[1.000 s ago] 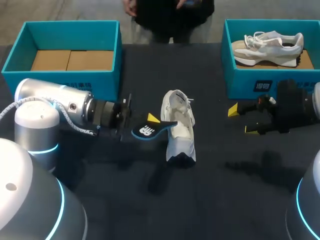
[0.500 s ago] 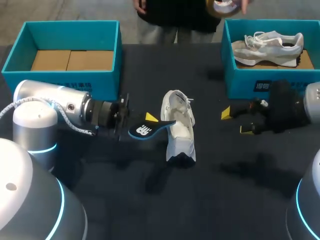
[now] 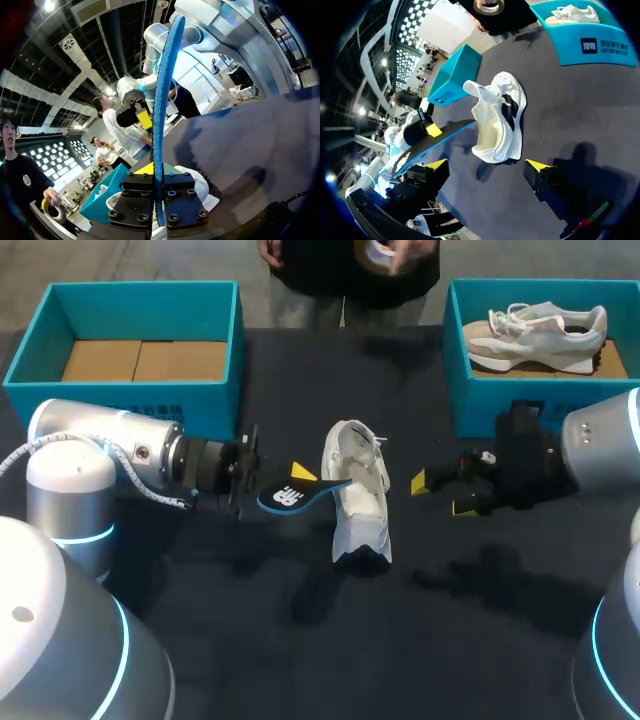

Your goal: Take the shoe out of the shoebox, open the shoe tongue, remove and reinsert the insole, then place the shoe into the shoebox

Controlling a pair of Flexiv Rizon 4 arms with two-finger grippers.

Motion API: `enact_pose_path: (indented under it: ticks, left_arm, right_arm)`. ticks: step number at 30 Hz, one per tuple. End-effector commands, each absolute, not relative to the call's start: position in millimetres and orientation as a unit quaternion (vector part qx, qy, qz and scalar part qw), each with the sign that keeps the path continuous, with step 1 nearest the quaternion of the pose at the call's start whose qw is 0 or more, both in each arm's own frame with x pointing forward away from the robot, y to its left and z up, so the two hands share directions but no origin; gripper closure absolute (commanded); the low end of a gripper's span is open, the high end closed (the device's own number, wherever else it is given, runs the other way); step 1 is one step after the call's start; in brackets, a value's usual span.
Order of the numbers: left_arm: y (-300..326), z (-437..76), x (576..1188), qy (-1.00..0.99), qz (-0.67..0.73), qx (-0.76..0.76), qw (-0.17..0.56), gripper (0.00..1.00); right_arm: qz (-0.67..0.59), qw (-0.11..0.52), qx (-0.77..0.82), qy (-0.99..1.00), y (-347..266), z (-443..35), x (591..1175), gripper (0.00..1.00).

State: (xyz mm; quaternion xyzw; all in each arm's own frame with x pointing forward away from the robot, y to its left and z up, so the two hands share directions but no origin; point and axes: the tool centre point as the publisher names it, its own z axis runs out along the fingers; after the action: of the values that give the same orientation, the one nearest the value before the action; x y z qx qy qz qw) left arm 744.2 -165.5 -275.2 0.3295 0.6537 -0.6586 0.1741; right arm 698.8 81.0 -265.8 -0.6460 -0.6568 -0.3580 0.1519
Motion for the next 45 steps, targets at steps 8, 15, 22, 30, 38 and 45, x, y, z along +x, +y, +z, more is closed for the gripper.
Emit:
enact_pose_path:
  ticks: [8,15,22,30,38,45]
  left_arm:
    - [-163,-275,742,0.653,-0.659,0.331,0.175,1.0]
    - [-163,-274,742,0.651,-0.66,0.331,0.176,1.0]
    - [-164,-274,740,0.651,-0.66,0.331,0.175,1.0]
    - [-164,-270,733,0.651,-0.662,0.331,0.172,1.0]
    - [-165,-266,730,0.648,-0.665,0.33,0.172,1.0]
    - [-166,-265,730,0.647,-0.666,0.329,0.171,1.0]
  right_arm:
    - [-0.362,0.104,-0.655,-0.656,113,-284,703,0.0]
    - [-0.353,0.111,-0.652,-0.662,118,-289,698,0.0]
    - [-0.352,0.11,-0.652,-0.663,119,-290,698,0.0]
    - [-0.352,0.11,-0.652,-0.663,119,-290,698,0.0]
    - [-0.352,0.11,-0.652,-0.663,119,-290,698,0.0]
    - [-0.352,0.11,-0.652,-0.663,119,-290,698,0.0]
